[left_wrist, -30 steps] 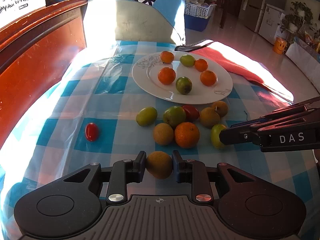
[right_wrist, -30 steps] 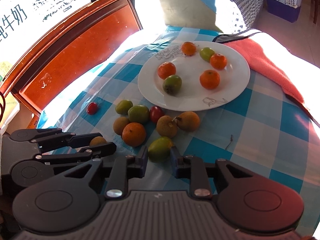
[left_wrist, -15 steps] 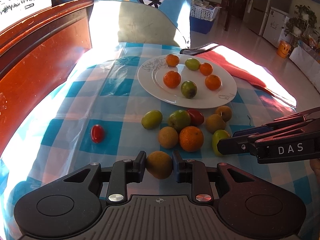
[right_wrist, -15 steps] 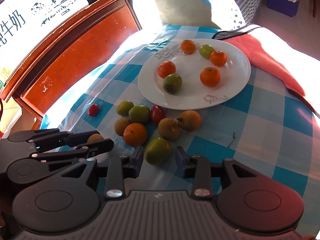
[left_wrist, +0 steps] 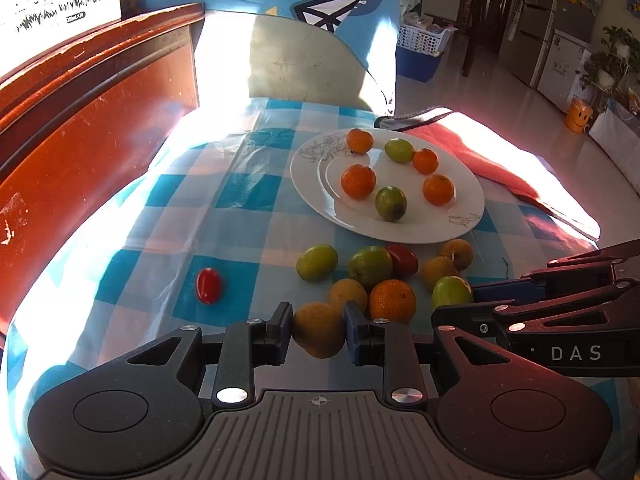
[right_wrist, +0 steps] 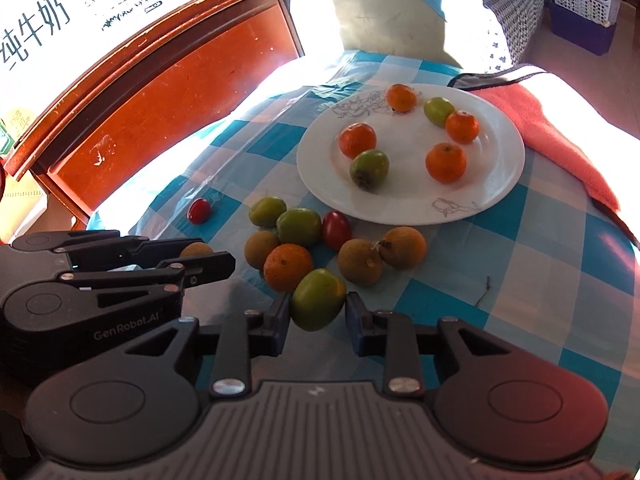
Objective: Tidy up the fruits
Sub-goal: 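Carry both fruits onto the plate and open both grippers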
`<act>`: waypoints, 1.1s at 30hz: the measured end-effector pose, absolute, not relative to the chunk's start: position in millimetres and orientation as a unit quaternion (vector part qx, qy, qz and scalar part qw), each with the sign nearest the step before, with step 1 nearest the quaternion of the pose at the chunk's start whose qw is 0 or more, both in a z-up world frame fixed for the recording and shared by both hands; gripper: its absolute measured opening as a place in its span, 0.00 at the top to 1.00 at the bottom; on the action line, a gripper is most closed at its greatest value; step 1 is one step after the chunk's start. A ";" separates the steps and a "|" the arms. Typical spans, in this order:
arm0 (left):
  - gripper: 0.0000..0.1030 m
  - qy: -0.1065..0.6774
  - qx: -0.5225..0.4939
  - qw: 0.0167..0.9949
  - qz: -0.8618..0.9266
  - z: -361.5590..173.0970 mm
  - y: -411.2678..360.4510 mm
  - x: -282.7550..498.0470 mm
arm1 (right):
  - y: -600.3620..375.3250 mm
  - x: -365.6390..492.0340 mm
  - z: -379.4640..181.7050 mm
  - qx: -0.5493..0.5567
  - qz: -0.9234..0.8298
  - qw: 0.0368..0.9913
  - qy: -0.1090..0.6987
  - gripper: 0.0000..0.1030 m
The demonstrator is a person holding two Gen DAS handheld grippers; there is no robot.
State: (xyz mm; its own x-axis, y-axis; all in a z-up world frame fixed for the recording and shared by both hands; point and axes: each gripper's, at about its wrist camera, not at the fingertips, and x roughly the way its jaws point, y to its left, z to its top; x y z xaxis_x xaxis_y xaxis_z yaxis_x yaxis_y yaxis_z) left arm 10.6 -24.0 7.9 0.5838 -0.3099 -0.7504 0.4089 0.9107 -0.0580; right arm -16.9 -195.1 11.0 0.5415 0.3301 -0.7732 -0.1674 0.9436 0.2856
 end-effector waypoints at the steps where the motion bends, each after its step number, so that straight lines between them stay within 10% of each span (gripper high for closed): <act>1: 0.76 0.406 0.055 0.890 -0.203 10.8 -24.3 12.8 | -195.2 -16.7 15.8 0.086 0.144 0.878 0.449 0.71; 33: 0.76 0.408 0.011 0.881 -0.238 5.7 -75.7 109.3 | -241.7 77.3 27.9 0.109 0.109 0.902 0.404 0.71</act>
